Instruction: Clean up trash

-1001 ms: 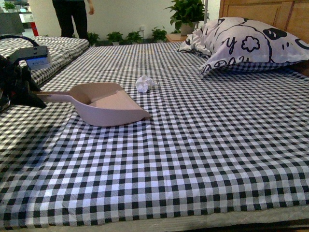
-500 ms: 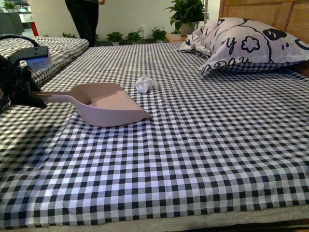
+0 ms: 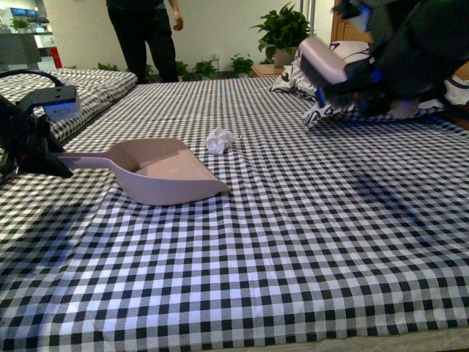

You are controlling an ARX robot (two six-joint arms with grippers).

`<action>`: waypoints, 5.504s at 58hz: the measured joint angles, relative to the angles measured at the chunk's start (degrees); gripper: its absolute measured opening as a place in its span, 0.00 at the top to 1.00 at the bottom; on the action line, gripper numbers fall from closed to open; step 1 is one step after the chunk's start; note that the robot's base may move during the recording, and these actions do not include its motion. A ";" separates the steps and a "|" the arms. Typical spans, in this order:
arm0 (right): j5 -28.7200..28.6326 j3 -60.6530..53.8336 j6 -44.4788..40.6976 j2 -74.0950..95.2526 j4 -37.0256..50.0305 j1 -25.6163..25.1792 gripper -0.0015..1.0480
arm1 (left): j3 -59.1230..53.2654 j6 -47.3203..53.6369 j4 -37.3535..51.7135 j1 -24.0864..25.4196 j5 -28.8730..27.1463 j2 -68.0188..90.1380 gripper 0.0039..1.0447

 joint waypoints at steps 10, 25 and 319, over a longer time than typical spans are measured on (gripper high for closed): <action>4.50 7.78 -5.64 11.41 0.52 0.33 0.81 | 0.00 0.07 0.00 0.00 0.00 0.00 0.74; 9.20 17.18 -12.09 20.98 0.37 0.39 0.81 | 0.00 0.11 0.00 0.00 -0.02 0.00 0.74; -39.76 -15.30 14.93 -65.35 -23.71 -19.23 0.81 | -113.00 -71.38 86.01 -9.42 -37.09 -96.94 0.74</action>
